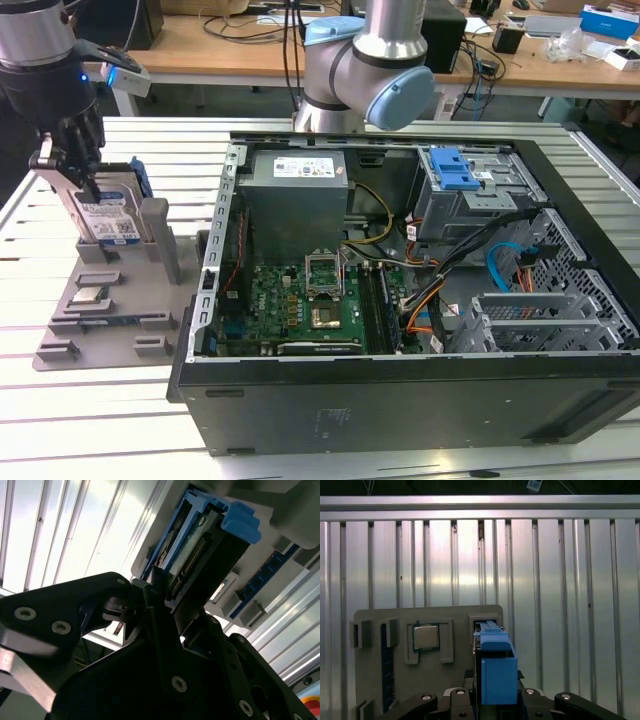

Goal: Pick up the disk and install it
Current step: 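Pick up the disk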

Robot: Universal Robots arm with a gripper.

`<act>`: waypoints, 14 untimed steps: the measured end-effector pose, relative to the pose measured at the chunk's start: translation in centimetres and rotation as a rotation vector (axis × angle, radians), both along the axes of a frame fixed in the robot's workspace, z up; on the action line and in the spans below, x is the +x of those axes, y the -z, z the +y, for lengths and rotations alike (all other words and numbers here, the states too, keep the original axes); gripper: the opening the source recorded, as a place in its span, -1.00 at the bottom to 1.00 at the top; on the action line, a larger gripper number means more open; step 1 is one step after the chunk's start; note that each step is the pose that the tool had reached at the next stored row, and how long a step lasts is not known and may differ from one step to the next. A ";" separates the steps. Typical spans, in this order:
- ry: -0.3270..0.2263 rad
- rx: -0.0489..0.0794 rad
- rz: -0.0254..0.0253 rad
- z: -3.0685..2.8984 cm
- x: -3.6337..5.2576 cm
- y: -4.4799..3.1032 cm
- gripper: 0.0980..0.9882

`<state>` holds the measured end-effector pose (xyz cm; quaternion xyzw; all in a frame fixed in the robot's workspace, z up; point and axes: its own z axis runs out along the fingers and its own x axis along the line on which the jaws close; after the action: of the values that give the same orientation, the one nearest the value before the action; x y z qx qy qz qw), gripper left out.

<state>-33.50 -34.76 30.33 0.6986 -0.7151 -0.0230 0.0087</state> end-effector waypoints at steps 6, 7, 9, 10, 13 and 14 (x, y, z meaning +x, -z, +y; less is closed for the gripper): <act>0.000 0.000 0.0000 0.01 0.01 -0.66 -0.40; 0.000 0.000 0.0000 0.02 0.01 -0.73 -0.40; 0.000 0.000 0.0000 0.02 0.01 -0.90 -0.40; 0.000 0.000 -0.0001 0.03 0.01 -1.03 -0.40; 0.000 0.000 -0.0001 0.05 0.02 -1.62 -0.40; 0.000 0.000 -0.0001 0.07 0.02 -1.80 -0.40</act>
<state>-33.48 -34.69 32.13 0.6986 -0.7151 -0.0230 0.0086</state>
